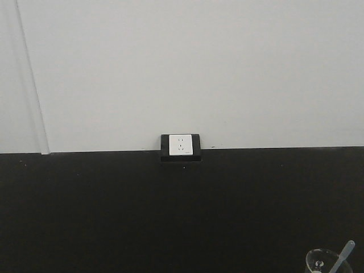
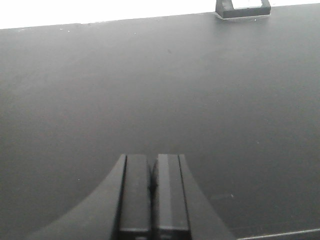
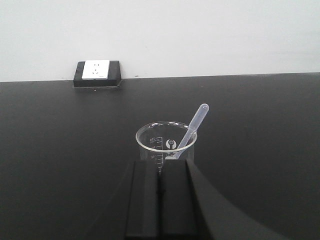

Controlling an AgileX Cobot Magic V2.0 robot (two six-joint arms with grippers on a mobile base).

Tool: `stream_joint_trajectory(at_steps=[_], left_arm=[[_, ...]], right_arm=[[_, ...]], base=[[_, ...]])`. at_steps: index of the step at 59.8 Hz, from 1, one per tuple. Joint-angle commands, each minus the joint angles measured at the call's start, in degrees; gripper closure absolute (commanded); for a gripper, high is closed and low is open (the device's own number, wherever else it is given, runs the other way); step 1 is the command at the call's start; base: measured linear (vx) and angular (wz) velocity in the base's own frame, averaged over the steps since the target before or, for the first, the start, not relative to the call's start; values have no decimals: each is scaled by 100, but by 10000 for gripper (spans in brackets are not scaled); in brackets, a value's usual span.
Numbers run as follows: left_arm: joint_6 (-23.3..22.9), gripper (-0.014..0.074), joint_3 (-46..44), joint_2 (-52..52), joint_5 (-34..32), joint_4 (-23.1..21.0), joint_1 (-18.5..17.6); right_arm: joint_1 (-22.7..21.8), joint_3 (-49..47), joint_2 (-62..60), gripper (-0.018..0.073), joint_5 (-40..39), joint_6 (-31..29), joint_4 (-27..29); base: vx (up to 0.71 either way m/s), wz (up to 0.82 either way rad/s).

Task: Grab transparent chemical and place on left bench
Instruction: 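Move the open right gripper down over the dropper pipette in the beaker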

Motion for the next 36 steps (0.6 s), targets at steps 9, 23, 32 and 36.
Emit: stream_joint_trajectory(at_steps=[9,23,32,36], left_arm=[[-45,600,93,-110,-449,-4,-10],[-45,600,93,-110,-449,-4,-10],[-45,600,93,-110,-449,-4,-10],[-45,600,93,-110,-449,-4,-10]], right_arm=[[-21,38,-49,566,-517,-34,-12],[-27,-92,-49,566,-1226,-40,-53],[-27,-833,304,566,-1252,-40,-44],[-27,-1258,767,566,-1261,-82,-50]], base=[[0,0],[0,0],[0,0],[0,0]])
